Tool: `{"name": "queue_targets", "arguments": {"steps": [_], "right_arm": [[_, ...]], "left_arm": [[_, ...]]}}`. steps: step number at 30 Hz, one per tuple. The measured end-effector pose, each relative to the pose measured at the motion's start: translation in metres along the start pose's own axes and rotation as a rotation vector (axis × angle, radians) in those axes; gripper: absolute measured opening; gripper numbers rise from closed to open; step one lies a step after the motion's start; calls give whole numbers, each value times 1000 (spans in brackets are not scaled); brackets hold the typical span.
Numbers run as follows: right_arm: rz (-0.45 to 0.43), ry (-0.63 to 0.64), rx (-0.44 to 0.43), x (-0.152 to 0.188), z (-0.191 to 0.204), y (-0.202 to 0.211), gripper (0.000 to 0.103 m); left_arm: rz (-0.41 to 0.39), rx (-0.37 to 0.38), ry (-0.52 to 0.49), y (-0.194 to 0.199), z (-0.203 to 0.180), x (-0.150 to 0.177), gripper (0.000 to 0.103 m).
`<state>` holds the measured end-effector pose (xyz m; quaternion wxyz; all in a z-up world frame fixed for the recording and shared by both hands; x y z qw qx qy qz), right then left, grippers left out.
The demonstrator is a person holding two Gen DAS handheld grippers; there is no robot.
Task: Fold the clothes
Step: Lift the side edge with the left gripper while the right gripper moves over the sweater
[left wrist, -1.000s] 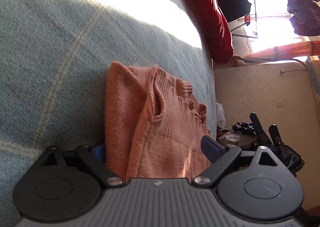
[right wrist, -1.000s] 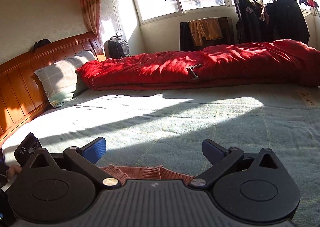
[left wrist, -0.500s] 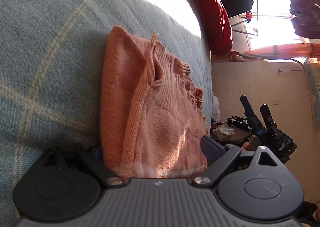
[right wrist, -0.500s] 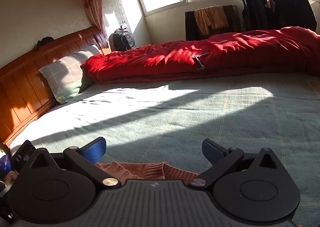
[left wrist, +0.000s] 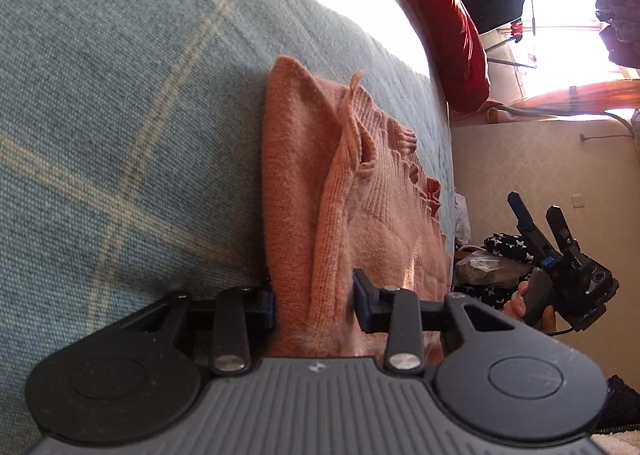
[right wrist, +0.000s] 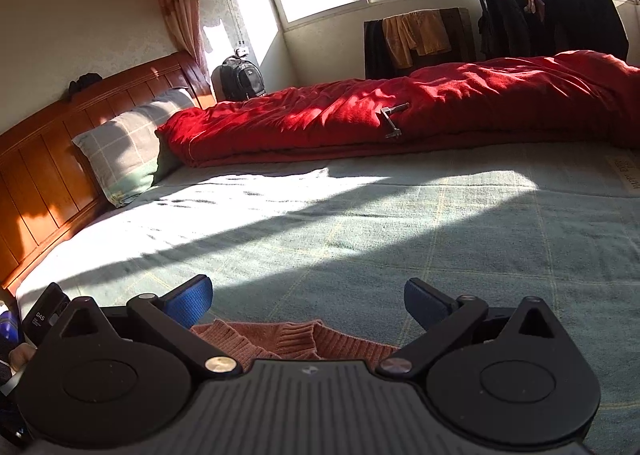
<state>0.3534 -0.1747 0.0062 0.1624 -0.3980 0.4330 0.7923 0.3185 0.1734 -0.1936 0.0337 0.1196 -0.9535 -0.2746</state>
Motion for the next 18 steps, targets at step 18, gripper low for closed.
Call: {"name": "queue_targets", "arguments": {"steps": [18], "right_arm": [[26,37,-20,10,21,2,103]], "left_arm": [[57,102,-19,-6,14,-2,30]]}}
Point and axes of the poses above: each gripper's, at about its wrist camera, not at the fingertips, and y roughly against the way its jaws point, z to its left, x to its underside, the point moved 4 cm from there along -y, roughly the way its jaws point, and after that the axes turned 5 degrees about z, right-handed, at the moved point
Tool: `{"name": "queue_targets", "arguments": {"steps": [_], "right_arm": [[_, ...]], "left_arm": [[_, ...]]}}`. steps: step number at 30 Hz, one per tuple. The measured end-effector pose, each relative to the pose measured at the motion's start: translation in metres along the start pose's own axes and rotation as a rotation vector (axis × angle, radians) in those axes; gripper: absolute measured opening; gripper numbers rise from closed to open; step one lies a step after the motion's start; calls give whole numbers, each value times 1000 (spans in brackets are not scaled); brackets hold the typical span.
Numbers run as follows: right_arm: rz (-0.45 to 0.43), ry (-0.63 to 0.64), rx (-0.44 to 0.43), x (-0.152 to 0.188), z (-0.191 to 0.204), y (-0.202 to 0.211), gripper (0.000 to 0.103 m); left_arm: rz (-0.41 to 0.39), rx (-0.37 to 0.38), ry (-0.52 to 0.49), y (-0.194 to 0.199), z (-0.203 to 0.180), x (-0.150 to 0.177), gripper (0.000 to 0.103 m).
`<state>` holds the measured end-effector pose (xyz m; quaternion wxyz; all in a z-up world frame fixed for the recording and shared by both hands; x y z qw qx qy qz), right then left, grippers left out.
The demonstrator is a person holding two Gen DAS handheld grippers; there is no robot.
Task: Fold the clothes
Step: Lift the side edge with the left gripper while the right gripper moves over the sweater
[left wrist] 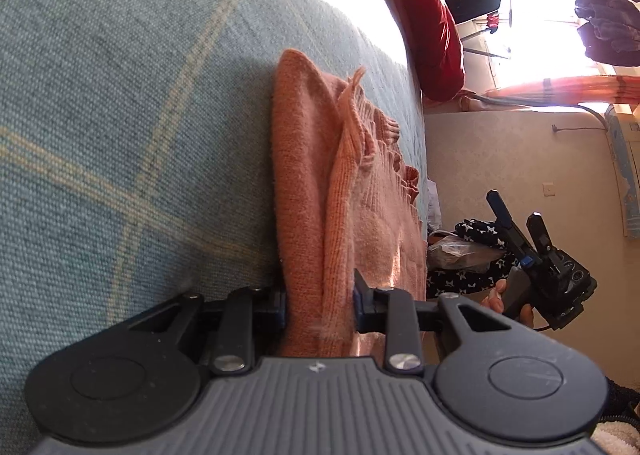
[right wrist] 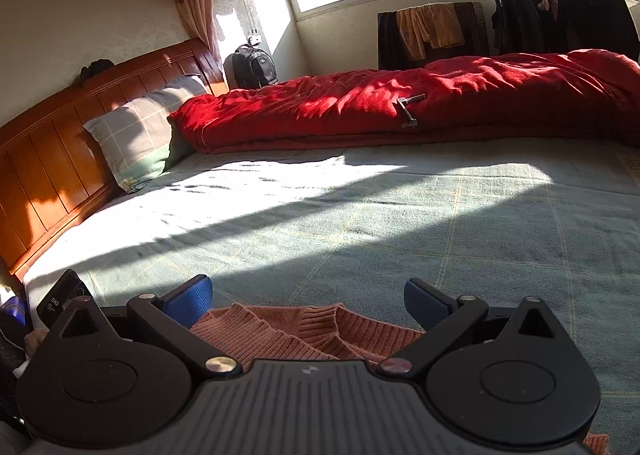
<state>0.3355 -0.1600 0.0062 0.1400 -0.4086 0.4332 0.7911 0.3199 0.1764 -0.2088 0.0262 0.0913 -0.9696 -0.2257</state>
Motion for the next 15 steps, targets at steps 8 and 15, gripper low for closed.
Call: {"name": "queue_targets", "arguments": {"steps": [8,15], "right_arm": [[21,-35,-32,7,5,2,103],[83,-233,-114,25,-13,-2,103]], "left_arm": [[-1,-64,-46,-7,-11,-4,28],[-78,-232,-77,-4,-40,4,21]]}}
Point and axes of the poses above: each gripper's, at about its wrist camera, not at the fingertips, and y roughly against the way its jaws point, z to its left, x to its underside, the point moved 4 cm from there along -y, roughly the way its jaws point, and after that the axes turned 5 degrees about z, right-handed, at the moved point
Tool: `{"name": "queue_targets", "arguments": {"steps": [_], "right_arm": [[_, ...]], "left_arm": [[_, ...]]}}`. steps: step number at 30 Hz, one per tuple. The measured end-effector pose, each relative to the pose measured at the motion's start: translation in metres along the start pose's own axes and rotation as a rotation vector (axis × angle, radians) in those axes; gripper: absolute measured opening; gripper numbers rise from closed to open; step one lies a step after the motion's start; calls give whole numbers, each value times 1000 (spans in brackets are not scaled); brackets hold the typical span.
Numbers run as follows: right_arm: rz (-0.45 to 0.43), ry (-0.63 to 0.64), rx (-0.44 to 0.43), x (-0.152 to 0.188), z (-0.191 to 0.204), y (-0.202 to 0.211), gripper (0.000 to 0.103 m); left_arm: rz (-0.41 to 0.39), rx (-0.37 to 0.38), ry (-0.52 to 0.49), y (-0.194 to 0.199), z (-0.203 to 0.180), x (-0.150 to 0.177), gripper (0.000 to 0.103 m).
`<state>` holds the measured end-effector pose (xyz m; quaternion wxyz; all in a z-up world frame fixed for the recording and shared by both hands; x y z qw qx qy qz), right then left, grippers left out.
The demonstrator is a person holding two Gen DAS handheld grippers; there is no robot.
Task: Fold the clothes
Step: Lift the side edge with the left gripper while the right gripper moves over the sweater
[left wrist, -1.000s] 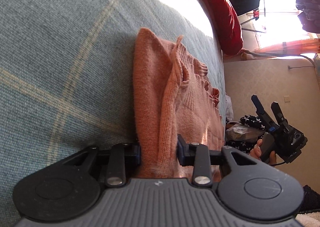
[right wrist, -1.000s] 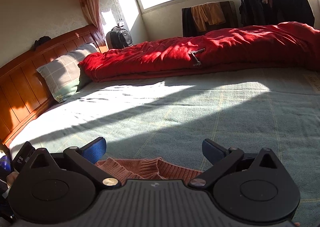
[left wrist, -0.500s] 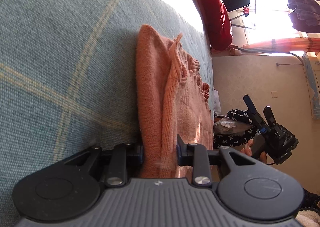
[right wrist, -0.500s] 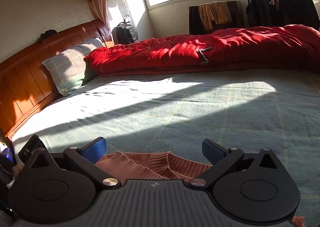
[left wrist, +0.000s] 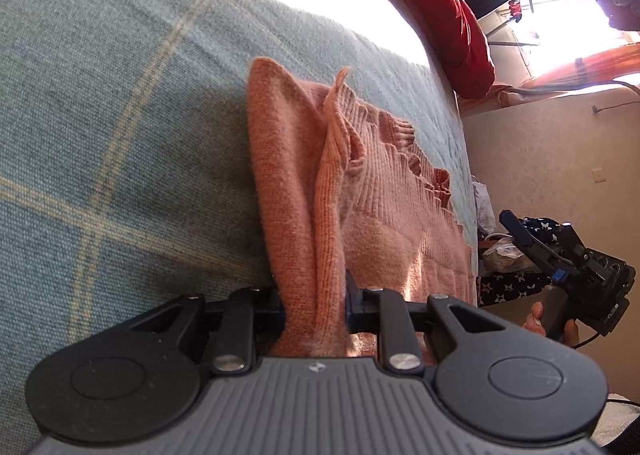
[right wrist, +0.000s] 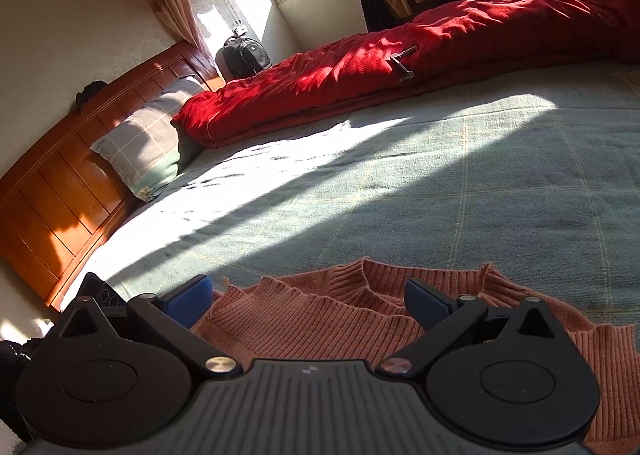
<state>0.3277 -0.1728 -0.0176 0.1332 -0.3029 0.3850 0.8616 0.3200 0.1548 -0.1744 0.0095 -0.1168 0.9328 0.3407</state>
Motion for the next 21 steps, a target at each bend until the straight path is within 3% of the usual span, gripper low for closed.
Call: {"name": "queue_targets", "arguments": {"steps": [4,10,21], "right_arm": [[31,-117,-33,13,-8,-2,103],[60,-186,-20,31,-7,-3,103],[170,-201,33,62,3,-39,103]], "left_arm": [[-17,-67,-25,6,-15,-2,20],[-57,-80,-53,23,-31,3,19],[-87,-94,-66,35,-53,8,19]]}}
Point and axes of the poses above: each gripper's, at about its wrist camera, not at the fingertips, and y roughly against the way its jaws point, z to its left, x to its underside, the point moved 4 cm from there along -y, roughly the way its jaws point, and after that the axes turned 5 degrees about z, right-handed, at the moved point
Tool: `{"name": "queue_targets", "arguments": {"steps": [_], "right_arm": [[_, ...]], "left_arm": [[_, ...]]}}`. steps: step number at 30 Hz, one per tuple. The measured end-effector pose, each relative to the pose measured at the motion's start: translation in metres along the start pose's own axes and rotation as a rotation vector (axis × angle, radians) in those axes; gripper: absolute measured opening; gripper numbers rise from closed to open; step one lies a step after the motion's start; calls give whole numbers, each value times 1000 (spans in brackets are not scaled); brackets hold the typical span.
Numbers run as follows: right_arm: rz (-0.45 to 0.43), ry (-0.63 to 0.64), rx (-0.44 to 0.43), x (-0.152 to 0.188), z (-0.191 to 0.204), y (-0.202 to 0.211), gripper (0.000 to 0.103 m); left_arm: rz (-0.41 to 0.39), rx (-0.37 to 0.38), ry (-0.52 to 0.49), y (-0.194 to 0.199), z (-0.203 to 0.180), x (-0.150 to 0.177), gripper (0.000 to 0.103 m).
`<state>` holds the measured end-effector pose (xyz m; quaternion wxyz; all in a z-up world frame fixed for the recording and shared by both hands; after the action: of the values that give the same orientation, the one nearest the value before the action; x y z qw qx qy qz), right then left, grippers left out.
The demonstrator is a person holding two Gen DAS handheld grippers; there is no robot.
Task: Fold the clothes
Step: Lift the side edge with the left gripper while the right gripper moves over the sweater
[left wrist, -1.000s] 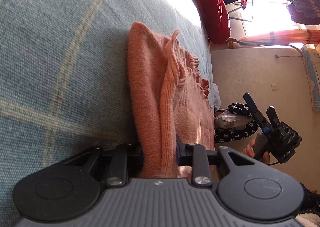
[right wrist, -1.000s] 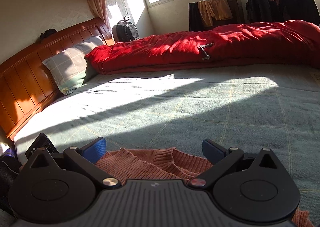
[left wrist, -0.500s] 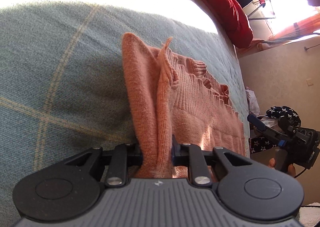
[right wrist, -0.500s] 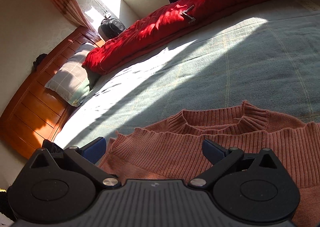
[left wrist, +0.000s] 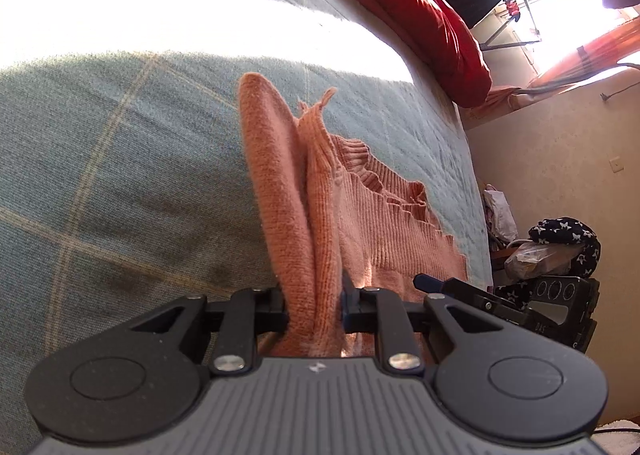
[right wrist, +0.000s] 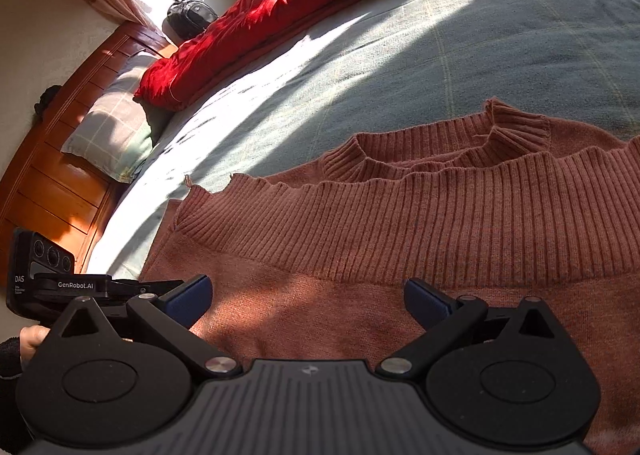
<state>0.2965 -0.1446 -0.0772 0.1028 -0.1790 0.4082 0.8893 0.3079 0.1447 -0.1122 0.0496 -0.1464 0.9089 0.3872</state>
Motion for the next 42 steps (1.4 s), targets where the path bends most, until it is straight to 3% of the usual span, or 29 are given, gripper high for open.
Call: {"name": "queue_targets", "arguments": {"steps": [4,17,22,29,33,42], "right_arm": [[0,22,49,-5,-6,-15,103],[-20,-64,2,-55,-35,-34,103],[-24,-98,-31,-60,-36,-23,103],[-3,-65,20,-61,-31,-35,103],[-40,-61,11,-48,-18,-10,103],[-118,-47,86,38,9,16,103]], "left_arm": [[-4,-10,13,-3,-8,-2,19],[-6,-81,44,-9,-32,-7,19],[4,-98,20,-10,-37,-9,19],[-12,-88,-38,-9,-41,-5,19],[-13,-74,-97,-5,-43,-3,19],[-52,-10,-218,1,-41,5,19]]}}
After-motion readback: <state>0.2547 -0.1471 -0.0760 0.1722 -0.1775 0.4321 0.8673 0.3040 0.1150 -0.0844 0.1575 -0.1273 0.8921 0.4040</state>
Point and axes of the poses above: each gripper's, at about its wrist camera, not at the fingertips, and y roughly against the way its jaws point, z to its left, x to its underside, the point moved 4 cm from there along -y, roughly the way its jaws point, and after that the axes turned 5 degrees about z, right-handed, at the moved point
